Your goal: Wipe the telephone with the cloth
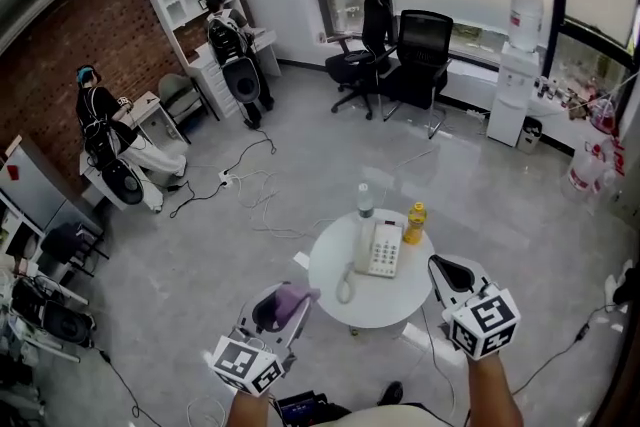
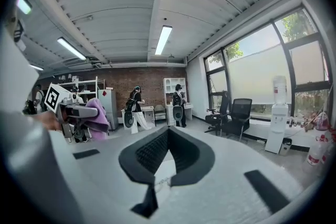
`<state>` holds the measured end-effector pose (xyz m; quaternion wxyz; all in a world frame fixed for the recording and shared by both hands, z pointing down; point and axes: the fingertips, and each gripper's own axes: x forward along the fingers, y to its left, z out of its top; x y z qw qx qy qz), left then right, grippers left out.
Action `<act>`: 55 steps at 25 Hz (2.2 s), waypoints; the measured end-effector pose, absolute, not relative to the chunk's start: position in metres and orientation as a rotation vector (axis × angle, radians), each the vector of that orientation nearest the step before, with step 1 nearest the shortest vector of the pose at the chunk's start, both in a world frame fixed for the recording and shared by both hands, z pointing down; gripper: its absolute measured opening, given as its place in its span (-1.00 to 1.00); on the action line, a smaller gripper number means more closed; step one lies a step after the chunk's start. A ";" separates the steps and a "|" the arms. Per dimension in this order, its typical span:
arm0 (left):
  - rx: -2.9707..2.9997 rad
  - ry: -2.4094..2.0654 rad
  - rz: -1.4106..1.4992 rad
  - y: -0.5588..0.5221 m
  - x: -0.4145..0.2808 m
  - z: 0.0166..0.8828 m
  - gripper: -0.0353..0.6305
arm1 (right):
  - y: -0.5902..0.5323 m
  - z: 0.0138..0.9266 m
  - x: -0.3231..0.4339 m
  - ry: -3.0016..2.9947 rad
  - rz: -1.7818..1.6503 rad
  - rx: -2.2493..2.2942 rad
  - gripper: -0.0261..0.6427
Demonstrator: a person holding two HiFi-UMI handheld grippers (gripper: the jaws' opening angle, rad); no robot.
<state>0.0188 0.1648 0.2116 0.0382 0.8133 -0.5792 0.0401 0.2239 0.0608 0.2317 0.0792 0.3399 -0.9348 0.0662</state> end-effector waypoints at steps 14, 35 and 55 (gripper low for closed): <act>2.525 -1.729 0.123 0.104 0.004 0.227 -0.40 | 0.026 0.260 0.224 -2.744 0.233 1.061 -0.94; 2.559 -1.475 0.103 -0.045 -0.084 0.303 -0.40 | -0.083 0.364 0.112 -2.476 0.354 1.138 -0.94; 2.405 -1.412 0.176 -0.116 -0.122 0.426 -0.40 | -0.162 0.540 0.058 -2.255 0.576 1.075 -0.94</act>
